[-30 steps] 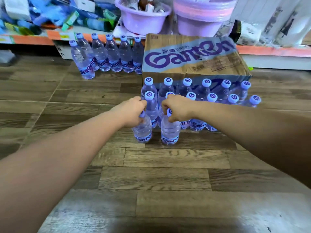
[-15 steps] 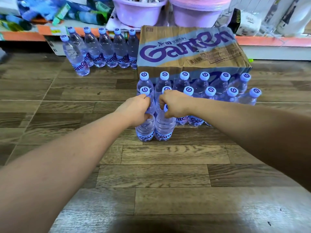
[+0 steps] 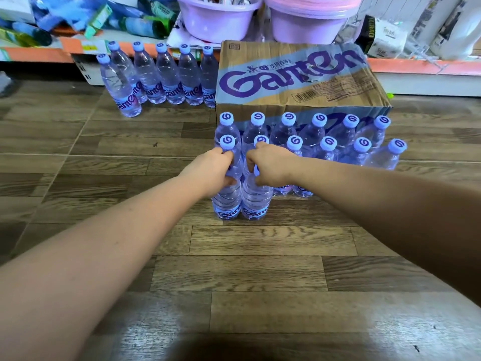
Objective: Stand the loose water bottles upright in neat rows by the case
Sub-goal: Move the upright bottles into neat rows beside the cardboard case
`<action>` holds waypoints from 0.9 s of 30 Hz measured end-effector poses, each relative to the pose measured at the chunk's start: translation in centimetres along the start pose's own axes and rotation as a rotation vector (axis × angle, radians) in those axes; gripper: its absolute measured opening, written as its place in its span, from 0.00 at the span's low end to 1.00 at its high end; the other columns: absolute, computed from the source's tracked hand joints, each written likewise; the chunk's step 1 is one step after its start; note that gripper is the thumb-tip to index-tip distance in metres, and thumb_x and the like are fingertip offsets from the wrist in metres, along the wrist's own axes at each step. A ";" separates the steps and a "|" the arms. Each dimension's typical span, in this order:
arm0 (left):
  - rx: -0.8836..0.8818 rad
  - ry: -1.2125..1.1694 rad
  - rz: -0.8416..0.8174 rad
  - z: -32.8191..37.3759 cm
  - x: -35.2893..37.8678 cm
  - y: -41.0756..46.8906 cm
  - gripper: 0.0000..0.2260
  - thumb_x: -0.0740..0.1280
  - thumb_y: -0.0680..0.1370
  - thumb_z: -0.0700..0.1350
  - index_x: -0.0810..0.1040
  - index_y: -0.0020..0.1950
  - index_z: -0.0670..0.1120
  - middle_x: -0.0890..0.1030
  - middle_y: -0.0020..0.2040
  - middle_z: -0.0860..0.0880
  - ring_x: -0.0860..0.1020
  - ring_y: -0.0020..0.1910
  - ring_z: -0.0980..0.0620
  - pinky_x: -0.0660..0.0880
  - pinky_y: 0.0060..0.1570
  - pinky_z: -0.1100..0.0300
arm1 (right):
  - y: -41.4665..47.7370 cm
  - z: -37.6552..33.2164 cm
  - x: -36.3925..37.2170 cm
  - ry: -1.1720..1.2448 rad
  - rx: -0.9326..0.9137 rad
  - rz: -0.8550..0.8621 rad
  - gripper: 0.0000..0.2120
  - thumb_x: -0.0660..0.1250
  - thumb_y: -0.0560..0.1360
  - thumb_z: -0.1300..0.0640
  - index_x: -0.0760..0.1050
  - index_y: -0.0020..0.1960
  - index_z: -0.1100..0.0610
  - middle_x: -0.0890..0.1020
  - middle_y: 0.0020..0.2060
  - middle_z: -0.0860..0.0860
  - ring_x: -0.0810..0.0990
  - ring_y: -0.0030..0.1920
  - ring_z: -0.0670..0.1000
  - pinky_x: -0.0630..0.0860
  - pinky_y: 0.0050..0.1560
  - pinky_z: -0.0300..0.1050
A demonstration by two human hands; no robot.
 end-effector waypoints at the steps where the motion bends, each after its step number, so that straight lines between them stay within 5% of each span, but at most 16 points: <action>1: 0.003 0.010 -0.029 0.0 0.1 0.0 0.19 0.68 0.74 0.49 0.69 0.60 0.41 0.72 0.57 0.41 0.74 0.56 0.39 0.71 0.52 0.51 | -0.2 -0.1 -0.1 -0.019 0.001 -0.008 0.11 0.65 0.74 0.58 0.71 0.56 0.56 0.71 0.59 0.56 0.74 0.48 0.57 0.68 0.42 0.45; 6: 0.007 0.127 -0.224 -1.1 0.3 0.4 0.31 0.72 0.71 0.53 0.62 0.68 0.43 0.75 0.59 0.39 0.75 0.58 0.39 0.74 0.54 0.52 | 0.1 -0.6 -1.6 -0.190 -0.057 0.014 0.19 0.61 0.76 0.44 0.68 0.62 0.54 0.72 0.59 0.52 0.75 0.57 0.56 0.66 0.42 0.46; 16: -0.260 0.255 -0.212 -11.5 -10.7 0.9 0.34 0.60 0.78 0.56 0.47 0.77 0.47 0.64 0.74 0.40 0.67 0.70 0.41 0.67 0.67 0.52 | 4.1 0.6 -10.7 -0.017 -0.079 0.104 0.22 0.60 0.78 0.45 0.67 0.65 0.59 0.74 0.62 0.58 0.73 0.63 0.59 0.71 0.58 0.51; 27: -0.421 0.130 -0.014 -31.9 -13.3 6.4 0.32 0.64 0.77 0.50 0.53 0.76 0.43 0.63 0.73 0.37 0.65 0.71 0.38 0.65 0.68 0.49 | 19.7 -3.4 -13.9 -0.020 0.001 0.179 0.20 0.63 0.77 0.49 0.68 0.64 0.59 0.74 0.60 0.60 0.74 0.60 0.60 0.71 0.56 0.48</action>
Point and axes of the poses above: each hand's wrist, its own y-axis towards the middle knuckle, its own x-axis out of the palm, z = x × y, the point moved 8 cm from there along y, towards the middle knuckle
